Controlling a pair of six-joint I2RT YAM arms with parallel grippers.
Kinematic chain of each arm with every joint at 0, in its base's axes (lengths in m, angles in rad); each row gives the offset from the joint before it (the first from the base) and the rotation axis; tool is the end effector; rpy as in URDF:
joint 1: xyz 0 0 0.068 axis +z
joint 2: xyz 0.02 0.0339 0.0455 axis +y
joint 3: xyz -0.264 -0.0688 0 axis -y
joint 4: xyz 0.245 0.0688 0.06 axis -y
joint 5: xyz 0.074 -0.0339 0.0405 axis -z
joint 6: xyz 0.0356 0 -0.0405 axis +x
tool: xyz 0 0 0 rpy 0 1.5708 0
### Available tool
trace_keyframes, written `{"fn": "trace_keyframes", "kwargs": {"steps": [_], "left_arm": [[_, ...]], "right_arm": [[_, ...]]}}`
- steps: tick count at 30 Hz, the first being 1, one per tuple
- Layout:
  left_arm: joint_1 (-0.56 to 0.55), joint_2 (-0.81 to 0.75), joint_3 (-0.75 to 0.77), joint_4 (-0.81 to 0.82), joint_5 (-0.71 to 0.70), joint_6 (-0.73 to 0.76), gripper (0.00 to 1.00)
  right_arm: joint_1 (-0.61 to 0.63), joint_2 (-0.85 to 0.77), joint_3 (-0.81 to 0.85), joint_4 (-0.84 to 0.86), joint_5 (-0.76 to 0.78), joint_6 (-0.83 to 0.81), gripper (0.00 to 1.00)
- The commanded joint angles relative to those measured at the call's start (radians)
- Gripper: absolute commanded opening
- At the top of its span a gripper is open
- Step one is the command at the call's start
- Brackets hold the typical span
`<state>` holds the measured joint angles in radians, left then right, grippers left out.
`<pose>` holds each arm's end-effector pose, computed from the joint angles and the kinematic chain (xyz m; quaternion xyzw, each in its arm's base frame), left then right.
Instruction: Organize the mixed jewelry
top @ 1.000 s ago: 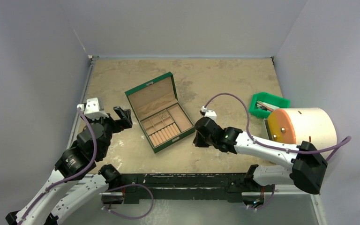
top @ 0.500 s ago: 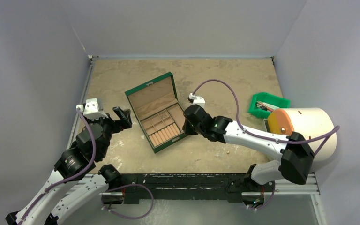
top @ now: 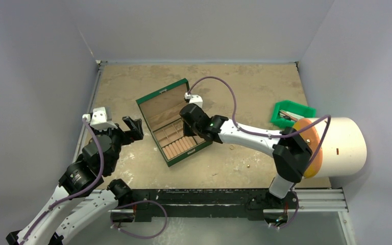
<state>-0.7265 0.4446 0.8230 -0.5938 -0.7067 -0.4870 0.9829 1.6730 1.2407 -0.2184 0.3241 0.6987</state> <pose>0.0796 -0.0398 0.3517 -0.1281 0.7516 -0.1140 0.6370 0.2203 0.3101 0.2627 -0.0543 0.8855 0.2301 0.3999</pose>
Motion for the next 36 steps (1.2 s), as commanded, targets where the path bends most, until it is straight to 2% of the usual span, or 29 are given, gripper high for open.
{"fn": "trace_keyframes", "kwargs": {"steps": [1,26,28,31,36], "left_arm": [[0.004,-0.009,0.035,0.026,0.004,-0.001,0.99],[0.005,-0.008,0.036,0.026,0.004,0.0,0.98],[0.005,-0.009,0.035,0.026,0.004,0.0,0.99],[0.005,-0.007,0.035,0.026,0.005,0.0,0.99],[0.004,-0.007,0.035,0.026,0.004,-0.001,0.99]], "right_arm": [[-0.009,0.053,0.085,0.035,0.029,-0.036,0.0],[-0.039,0.197,0.136,0.045,-0.044,0.004,0.0],[-0.039,0.197,0.132,0.046,-0.045,0.008,0.04],[-0.04,0.19,0.124,0.048,-0.043,0.016,0.15],[-0.039,0.164,0.111,0.05,-0.042,0.02,0.22]]}}
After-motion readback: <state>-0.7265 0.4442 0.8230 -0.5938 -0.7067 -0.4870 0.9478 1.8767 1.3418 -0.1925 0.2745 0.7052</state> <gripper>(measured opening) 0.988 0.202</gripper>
